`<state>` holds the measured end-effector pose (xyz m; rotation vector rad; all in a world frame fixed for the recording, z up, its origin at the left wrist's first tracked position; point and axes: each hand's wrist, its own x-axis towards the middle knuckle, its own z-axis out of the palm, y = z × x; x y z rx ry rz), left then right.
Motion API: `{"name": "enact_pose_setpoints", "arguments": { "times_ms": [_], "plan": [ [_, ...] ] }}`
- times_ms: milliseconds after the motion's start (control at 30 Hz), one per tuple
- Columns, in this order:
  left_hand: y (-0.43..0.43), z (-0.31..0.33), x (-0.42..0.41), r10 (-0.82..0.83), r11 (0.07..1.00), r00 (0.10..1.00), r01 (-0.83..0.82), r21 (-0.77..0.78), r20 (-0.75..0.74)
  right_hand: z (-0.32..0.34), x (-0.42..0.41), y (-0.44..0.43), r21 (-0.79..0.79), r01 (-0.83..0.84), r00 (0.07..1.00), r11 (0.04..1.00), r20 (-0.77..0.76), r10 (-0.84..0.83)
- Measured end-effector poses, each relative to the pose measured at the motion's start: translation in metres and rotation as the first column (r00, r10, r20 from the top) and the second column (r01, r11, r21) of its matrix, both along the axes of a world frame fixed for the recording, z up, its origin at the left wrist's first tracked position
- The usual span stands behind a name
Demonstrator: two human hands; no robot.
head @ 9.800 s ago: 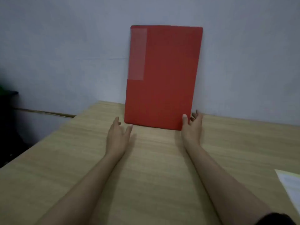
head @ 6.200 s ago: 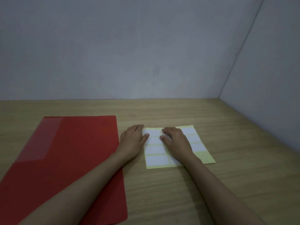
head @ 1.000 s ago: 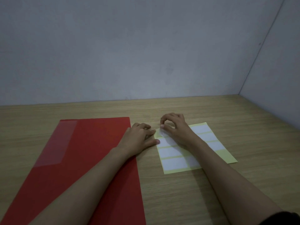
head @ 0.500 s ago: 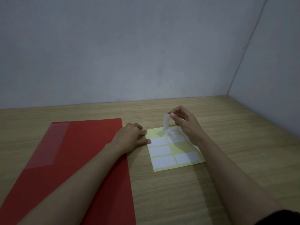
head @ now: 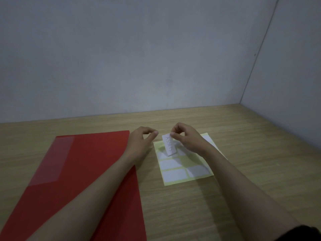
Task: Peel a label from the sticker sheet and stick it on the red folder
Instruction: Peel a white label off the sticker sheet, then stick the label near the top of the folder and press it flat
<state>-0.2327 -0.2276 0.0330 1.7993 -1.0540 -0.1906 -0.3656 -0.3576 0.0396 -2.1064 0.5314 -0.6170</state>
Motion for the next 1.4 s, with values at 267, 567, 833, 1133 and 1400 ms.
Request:
{"name": "enact_pose_setpoints", "arguments": {
  "times_ms": [267, 567, 833, 1133, 1400],
  "plan": [
    [0.005, 0.003, -0.002, -0.047, 0.998, 0.997, 0.050, -0.044, 0.069, 0.005, 0.014, 0.012, -0.090, -0.051, 0.998, 0.995, -0.040, 0.047],
    [0.016, 0.001, 0.008, 0.086, 0.989, 0.996, -0.086, -0.124, 0.000, 0.011, 0.025, 0.026, -0.063, 0.010, 0.999, 0.998, 0.044, -0.007],
    [0.056, 0.001, 0.022, 0.247, 0.864, 0.816, -0.430, -0.262, -0.523, -0.005, 0.039, 0.064, 0.196, 0.089, 0.990, 0.977, 0.086, -0.108],
    [0.093, 0.001, 0.030, 0.239, 0.845, 0.755, -0.472, -0.253, -0.610, 0.000, 0.070, 0.107, 0.236, 0.083, 0.982, 0.968, 0.147, -0.120],
    [0.106, 0.001, 0.056, 0.272, 0.856, 0.794, -0.458, -0.241, -0.543, 0.007, 0.099, 0.114, 0.222, 0.096, 0.983, 0.970, 0.133, -0.128]
  ]
}}
